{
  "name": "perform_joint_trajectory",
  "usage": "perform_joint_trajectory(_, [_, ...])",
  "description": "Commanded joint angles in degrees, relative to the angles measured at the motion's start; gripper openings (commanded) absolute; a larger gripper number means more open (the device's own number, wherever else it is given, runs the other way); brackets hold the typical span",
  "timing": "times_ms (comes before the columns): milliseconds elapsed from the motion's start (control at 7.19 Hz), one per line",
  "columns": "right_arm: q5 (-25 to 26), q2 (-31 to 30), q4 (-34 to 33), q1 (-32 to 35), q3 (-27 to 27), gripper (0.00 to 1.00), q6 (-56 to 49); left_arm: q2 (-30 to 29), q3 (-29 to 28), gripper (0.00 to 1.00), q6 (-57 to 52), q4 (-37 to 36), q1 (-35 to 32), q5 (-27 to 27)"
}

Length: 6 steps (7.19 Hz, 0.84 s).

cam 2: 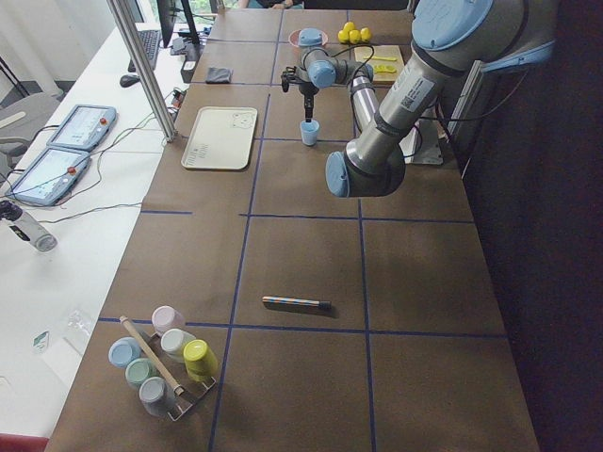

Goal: Mash ice and strawberries in cup
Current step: 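Open the left gripper to drop the strawberry into the cup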

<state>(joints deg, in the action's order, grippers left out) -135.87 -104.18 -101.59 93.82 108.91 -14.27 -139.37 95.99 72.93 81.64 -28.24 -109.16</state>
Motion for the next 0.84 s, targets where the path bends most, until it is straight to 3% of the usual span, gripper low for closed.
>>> perform_joint_trajectory(0, [-0.1,0.03,0.07,-0.04,0.07,0.99,0.12,0.93,0.6,1.0,-0.95,-0.77,-0.67,-0.17])
perform_joint_trajectory(139, [-0.1,0.03,0.07,-0.04,0.07,0.99,0.12,4.33,2.86,1.0,-4.0,-1.3,-2.76,-0.43])
perform_joint_trajectory(278, [-0.19,0.03,-0.01,-0.04,0.07,0.99,0.12,11.15,9.24,1.0,-8.9,-1.65,-4.52,-0.61])
perform_joint_trajectory(418, [-0.19,0.03,-0.02,-0.21,0.07,0.99,0.12,16.27,13.22,1.0,-16.08,-3.14,-8.89,-3.66])
perform_joint_trajectory(696, [-0.1,0.21,-0.02,-0.39,0.07,0.99,0.64,23.75,15.1,1.0,-33.74,-3.94,-19.69,-11.83])
